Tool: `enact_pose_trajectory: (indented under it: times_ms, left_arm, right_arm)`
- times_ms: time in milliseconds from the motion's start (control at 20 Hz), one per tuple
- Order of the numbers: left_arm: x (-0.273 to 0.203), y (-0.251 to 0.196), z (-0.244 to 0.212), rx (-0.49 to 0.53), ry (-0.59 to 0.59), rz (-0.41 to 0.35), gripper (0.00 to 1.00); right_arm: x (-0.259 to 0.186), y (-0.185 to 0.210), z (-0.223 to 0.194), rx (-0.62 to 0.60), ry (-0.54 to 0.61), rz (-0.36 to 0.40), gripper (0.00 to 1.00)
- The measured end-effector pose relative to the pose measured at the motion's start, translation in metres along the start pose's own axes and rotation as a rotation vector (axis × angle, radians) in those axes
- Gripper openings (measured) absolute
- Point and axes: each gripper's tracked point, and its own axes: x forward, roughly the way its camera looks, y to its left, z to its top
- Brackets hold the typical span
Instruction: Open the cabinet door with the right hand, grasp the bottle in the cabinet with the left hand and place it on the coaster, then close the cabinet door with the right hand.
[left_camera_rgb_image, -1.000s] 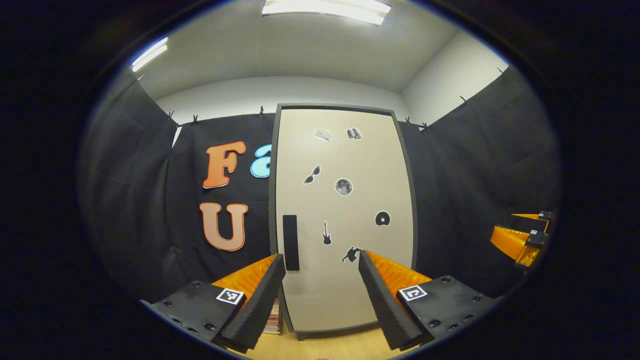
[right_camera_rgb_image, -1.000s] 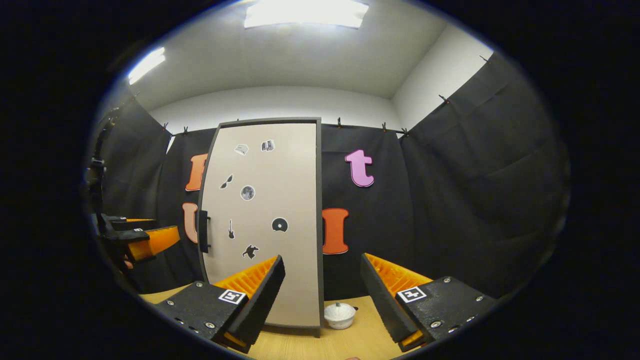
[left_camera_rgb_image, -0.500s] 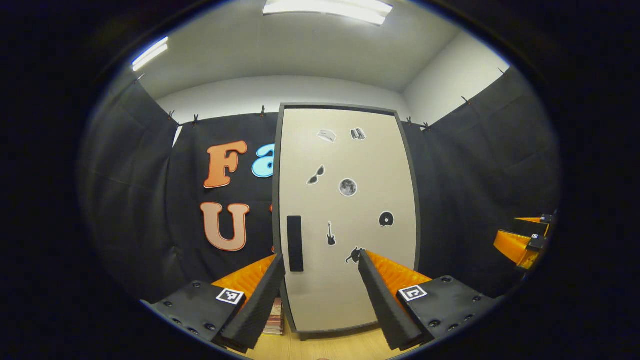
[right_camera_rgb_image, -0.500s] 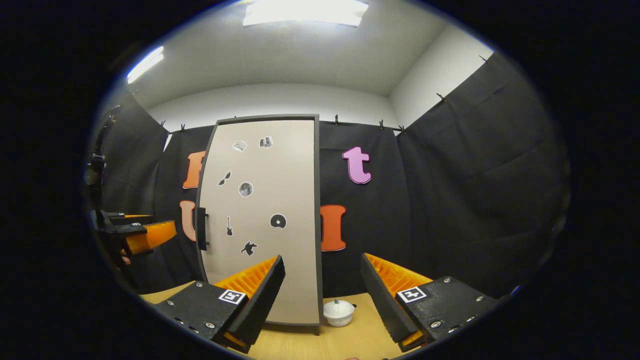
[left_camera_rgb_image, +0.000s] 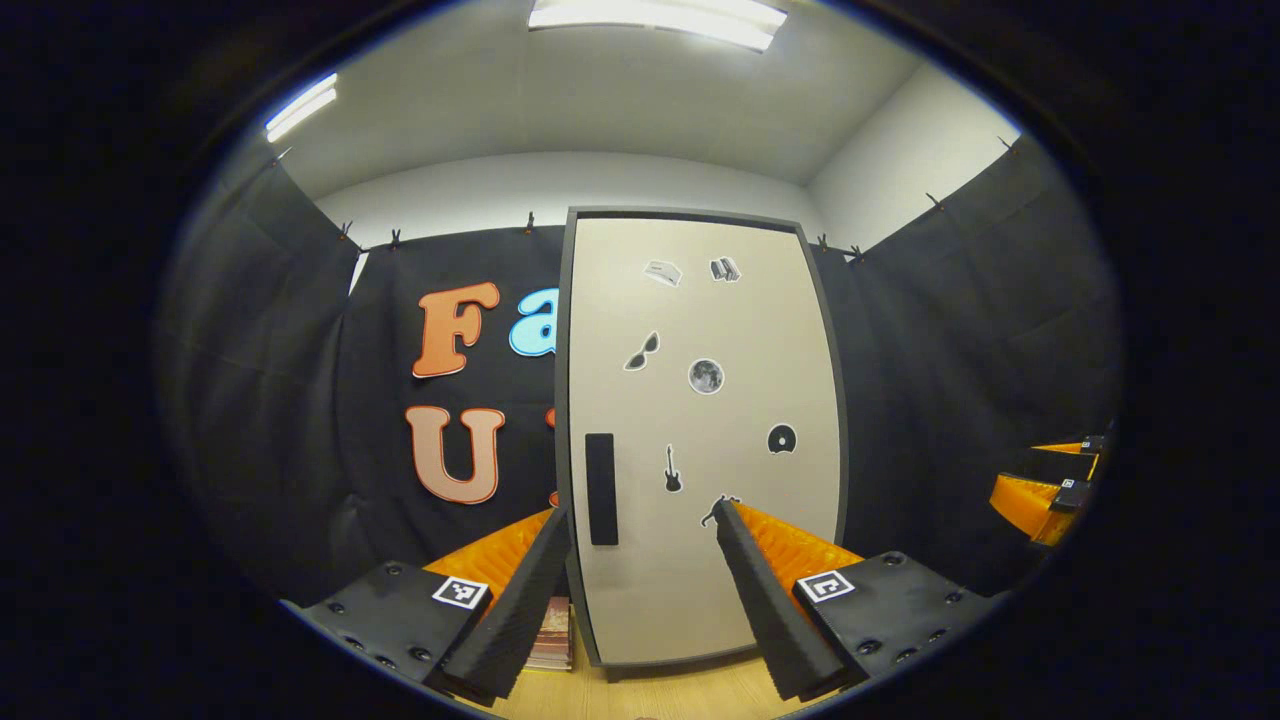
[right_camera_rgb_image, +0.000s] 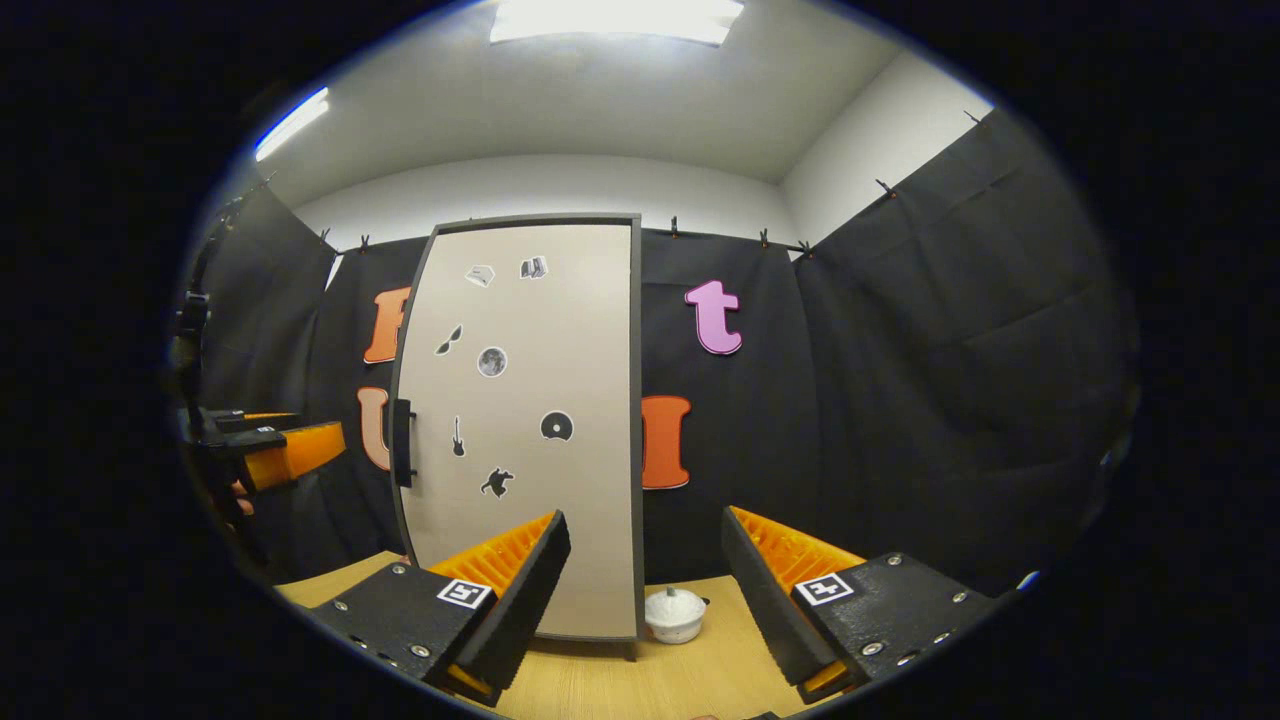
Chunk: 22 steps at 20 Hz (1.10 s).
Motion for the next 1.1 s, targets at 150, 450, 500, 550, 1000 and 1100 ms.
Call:
enact_pose_trajectory:
  times_ms: [150, 450, 500, 550, 1000, 1100]
  left_arm:
    - [-0.001, 0.007, -0.003, 0.003, 0.007, -0.004, 0.96]
    - [-0.004, 0.042, -0.008, 0.014, 0.012, 0.035, 0.96]
    - [-0.004, 0.047, -0.009, 0.015, 0.014, 0.041, 0.96]
    - [-0.004, 0.054, -0.010, 0.019, 0.017, 0.048, 0.95]
    - [-0.017, 0.133, -0.025, 0.056, 0.040, 0.145, 0.96]
    - [-0.020, 0.153, -0.029, 0.065, 0.043, 0.171, 0.96]
  right_arm:
    - [0.001, 0.013, -0.001, 0.005, 0.005, 0.013, 0.95]
    - [0.012, 0.050, -0.006, 0.005, 0.017, 0.056, 0.95]
    - [0.014, 0.058, -0.009, 0.013, 0.028, 0.065, 0.95]
    - [0.016, 0.067, -0.012, 0.024, 0.038, 0.077, 0.95]
    - [0.049, 0.163, -0.037, 0.056, 0.106, 0.201, 0.95]
    - [0.061, 0.186, -0.041, 0.049, 0.110, 0.229, 0.95]
